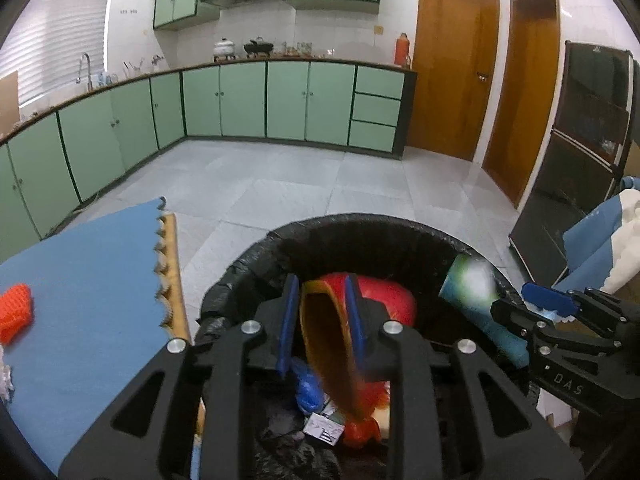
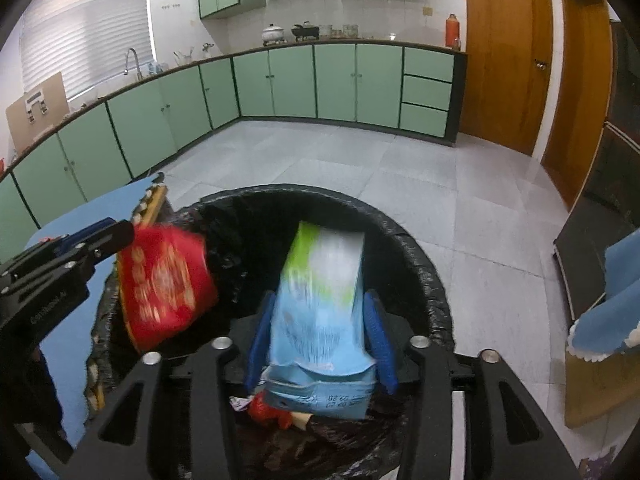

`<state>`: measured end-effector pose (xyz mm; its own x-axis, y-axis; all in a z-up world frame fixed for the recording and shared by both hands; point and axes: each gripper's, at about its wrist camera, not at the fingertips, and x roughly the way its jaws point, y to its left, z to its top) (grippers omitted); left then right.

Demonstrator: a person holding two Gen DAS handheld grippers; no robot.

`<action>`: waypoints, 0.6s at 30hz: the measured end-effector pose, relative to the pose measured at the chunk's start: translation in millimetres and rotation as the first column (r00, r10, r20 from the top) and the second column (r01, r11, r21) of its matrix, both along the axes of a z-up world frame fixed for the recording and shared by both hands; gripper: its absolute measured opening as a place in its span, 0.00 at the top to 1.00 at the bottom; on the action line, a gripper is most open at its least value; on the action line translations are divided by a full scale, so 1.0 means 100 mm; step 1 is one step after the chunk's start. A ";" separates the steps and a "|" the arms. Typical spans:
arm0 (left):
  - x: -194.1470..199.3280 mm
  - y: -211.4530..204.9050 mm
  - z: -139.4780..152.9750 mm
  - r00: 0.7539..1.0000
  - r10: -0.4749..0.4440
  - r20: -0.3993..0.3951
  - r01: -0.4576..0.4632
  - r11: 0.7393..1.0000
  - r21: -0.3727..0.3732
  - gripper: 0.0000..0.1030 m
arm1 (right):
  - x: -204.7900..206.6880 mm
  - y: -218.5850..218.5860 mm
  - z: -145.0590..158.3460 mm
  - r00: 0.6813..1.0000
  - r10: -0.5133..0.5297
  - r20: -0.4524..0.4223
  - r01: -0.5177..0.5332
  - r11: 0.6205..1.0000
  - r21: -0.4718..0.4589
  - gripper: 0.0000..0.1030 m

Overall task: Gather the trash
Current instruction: 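Move both tools back over the table toward the tissue and net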

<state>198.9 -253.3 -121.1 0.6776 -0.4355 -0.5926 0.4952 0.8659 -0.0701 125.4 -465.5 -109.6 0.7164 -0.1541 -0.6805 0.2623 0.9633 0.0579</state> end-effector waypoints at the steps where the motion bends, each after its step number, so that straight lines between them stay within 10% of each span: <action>1: 0.00 0.01 0.00 1.000 -0.002 -0.004 0.002 1.000 -0.005 0.73 | -0.02 -0.01 0.00 1.000 -0.001 0.005 0.001 1.000 -0.002 0.44; 7: 0.00 0.16 0.07 1.000 0.011 0.004 -0.010 1.000 -0.023 0.45 | -0.14 -0.06 0.10 0.997 -0.053 0.047 0.053 0.998 -0.016 0.10; 18: -0.21 0.85 0.26 0.994 0.101 0.040 -0.099 0.994 -0.050 0.23 | -0.24 0.36 0.34 0.995 -0.023 0.094 0.021 1.000 0.017 0.06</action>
<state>178.0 -168.2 -95.1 0.7431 -0.3917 -0.5425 0.4098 0.9073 -0.0938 101.2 -429.6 -76.1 0.7741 -0.1599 -0.6126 0.2759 0.9561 0.0992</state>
